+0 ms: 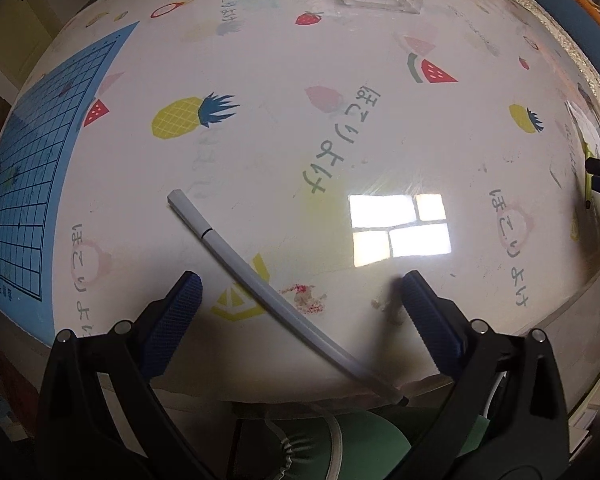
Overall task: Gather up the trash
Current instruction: 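Grasp the yellow pen with the right gripper while the left grasps the grey pen, then carry the yellow pen and grey pen over the bin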
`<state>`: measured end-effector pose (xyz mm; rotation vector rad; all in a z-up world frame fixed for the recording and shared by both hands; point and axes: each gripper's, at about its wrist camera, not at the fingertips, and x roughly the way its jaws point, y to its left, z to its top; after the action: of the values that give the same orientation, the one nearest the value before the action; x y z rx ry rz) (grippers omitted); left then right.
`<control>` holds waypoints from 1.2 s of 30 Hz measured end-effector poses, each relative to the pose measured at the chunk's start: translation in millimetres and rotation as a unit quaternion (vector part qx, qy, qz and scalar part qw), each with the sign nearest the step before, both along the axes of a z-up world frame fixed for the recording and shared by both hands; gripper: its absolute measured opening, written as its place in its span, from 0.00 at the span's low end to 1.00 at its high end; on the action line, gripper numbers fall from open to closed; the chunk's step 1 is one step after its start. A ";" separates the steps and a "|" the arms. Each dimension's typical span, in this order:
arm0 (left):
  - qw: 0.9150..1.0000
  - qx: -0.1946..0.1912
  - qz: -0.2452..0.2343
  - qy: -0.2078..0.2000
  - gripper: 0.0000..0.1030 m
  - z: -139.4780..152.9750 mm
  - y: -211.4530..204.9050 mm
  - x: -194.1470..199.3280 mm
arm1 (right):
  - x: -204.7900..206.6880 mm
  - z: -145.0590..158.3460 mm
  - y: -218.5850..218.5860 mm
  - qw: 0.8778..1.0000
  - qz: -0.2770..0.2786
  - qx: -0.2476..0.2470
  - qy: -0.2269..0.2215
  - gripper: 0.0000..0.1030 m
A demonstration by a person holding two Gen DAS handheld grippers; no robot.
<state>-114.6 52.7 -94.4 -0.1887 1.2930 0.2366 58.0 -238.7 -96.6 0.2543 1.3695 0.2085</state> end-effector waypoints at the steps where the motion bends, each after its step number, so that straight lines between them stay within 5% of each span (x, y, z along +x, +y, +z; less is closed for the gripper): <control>1: 1.000 0.000 0.002 -0.004 0.95 -0.4 -1.1 -1.2 | 0.7 -1.8 5.2 1.000 0.005 -0.017 -0.004 0.28; 4: 1.000 0.005 -0.004 -0.017 0.94 -1.0 -4.5 -2.9 | -3.5 -2.4 5.0 0.999 0.006 -0.049 -0.014 0.16; 7: 0.999 0.005 -0.031 -0.026 0.80 3.0 -12.9 -0.2 | -6.4 -3.6 3.7 0.999 0.008 -0.048 -0.015 0.12; 9: 0.998 0.005 -0.050 -0.034 0.55 7.9 -20.1 3.2 | -9.1 -4.1 0.0 0.999 0.007 -0.032 -0.005 0.09; 10: 0.998 0.004 -0.054 -0.038 0.26 10.8 -22.3 5.3 | -9.3 -5.7 0.0 1.000 0.005 -0.011 0.005 0.08; 11: 0.998 -0.014 -0.054 -0.038 0.09 11.8 -22.4 8.0 | -10.7 -6.1 -0.7 1.000 0.001 0.001 0.009 0.08; 18: 0.995 -0.064 -0.062 -0.049 0.06 18.3 -18.4 15.5 | -25.6 1.5 -10.0 0.998 0.005 0.062 0.018 0.08; 36: 0.982 -0.069 -0.136 -0.110 0.06 86.7 -77.3 28.0 | -55.3 64.2 -45.4 0.989 -0.010 0.146 -0.019 0.08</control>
<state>-86.7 -24.6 -7.7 -0.1496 1.0999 -0.1053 2.6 -284.0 -32.4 0.5062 1.2958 0.3962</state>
